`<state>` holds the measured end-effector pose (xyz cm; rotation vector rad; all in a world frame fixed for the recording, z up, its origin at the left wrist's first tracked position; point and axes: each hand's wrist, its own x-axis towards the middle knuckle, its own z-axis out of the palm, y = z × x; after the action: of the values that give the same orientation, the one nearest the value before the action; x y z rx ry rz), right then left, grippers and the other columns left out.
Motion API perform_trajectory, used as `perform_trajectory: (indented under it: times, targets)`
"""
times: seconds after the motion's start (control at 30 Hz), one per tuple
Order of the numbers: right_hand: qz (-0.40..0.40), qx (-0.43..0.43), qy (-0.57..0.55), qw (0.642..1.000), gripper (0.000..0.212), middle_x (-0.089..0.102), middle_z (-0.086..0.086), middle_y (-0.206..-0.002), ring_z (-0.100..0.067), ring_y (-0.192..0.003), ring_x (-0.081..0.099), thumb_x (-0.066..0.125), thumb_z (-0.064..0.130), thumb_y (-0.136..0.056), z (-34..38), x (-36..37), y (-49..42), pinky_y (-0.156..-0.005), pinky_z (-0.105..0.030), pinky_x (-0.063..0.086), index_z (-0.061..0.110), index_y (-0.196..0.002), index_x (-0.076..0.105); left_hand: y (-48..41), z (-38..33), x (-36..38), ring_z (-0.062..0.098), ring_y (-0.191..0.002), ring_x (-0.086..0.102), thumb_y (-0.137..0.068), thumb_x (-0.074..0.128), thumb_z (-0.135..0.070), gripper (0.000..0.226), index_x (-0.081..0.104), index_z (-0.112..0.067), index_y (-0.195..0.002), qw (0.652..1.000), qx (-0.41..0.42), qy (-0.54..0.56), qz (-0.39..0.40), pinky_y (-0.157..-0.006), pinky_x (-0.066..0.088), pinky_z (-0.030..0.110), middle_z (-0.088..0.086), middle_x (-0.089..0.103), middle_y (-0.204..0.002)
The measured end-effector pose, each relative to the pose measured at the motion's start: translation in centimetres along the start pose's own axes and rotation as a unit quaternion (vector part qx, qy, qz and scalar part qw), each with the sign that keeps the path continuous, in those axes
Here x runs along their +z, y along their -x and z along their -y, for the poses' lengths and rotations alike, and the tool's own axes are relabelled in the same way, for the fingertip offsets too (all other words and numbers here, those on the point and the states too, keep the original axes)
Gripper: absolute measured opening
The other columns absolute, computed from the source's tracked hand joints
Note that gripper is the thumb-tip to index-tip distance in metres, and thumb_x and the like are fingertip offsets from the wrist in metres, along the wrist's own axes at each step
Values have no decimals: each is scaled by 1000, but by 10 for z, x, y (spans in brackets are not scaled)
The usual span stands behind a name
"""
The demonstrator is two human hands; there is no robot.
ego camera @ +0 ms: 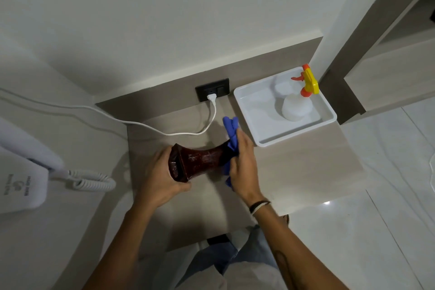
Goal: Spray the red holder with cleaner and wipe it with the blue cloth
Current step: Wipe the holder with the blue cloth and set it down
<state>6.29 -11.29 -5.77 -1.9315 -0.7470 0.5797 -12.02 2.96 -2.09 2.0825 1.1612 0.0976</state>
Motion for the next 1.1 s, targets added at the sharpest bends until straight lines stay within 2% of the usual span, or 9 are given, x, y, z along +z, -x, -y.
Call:
perform_trajectory:
  times: [0.1,0.2,0.33,0.43,0.57,0.77,0.9,1.0,1.1]
  targets:
    - [106,-115,-6,988,75,34,2,-179,-13,-166,30,52,9,-108,19,27,33,-132,-29,37,31,-174,23,-1,-7,6,14,-96,69,-50,96,-20,74,67,-25,-117,1000,5,0,-29,-75,49,16,-5,72,-110]
    - [147,-254,178,939,99,0,-17,-184,-36,-172,7,54,-16,-96,-3,45,50,-135,-51,31,15,-176,4,-1,-9,7,20,-99,69,-48,96,-20,73,71,-13,-116,999,7,-7,-36,-78,49,22,3,73,-112]
    - [146,-44,259,954,84,-24,-12,-180,-34,-171,-13,47,3,-112,-35,7,9,-138,-51,22,16,-174,-8,4,-14,7,23,-94,64,-44,90,-24,73,66,-18,-113,999,6,-22,-47,-76,51,34,-1,66,-106]
    - [150,-39,110,982,75,-5,-4,-186,-26,-173,2,45,13,-115,-9,22,16,-139,-53,22,26,-176,3,-1,-22,10,15,-101,58,-47,94,-25,83,64,-18,-124,998,8,-35,-51,-79,45,25,-7,62,-115]
    - [111,-270,126,948,112,-9,-13,-185,-33,-173,1,62,-14,-94,-4,51,50,-138,-49,24,20,-174,-9,-2,-22,8,25,-98,66,-47,92,-22,75,67,-15,-118,998,0,-42,-44,-71,42,19,2,69,-110]
    - [137,-50,131,981,87,0,-5,-185,-30,-173,3,51,-6,-107,-26,21,18,-139,-50,24,28,-175,9,5,-24,9,24,-106,63,-46,91,-31,86,64,-16,-127,997,-4,-55,-57,-81,45,27,-1,64,-120]
    - [125,-280,135,942,104,2,-14,-185,-31,-173,4,60,-12,-93,-11,55,45,-141,-43,17,16,-176,3,3,-16,9,26,-100,67,-44,95,-25,84,66,-17,-122,997,-10,-57,-49,-71,43,17,-3,63,-109]
    - [114,-155,182,964,95,-7,-7,-183,-30,-172,2,54,-18,-99,-32,29,20,-140,-49,18,13,-175,8,7,-8,7,25,-101,65,-41,89,-35,92,65,-16,-128,997,-9,-56,-47,-82,49,29,-2,63,-115]
    - [42,-11,53,998,78,34,-15,-174,-8,-158,42,47,-20,-99,-42,-3,2,-131,-20,32,3,-171,27,5,-7,2,9,-92,66,-42,85,-40,77,67,-33,-117,999,-21,3,-39,-74,53,24,-17,63,-106]
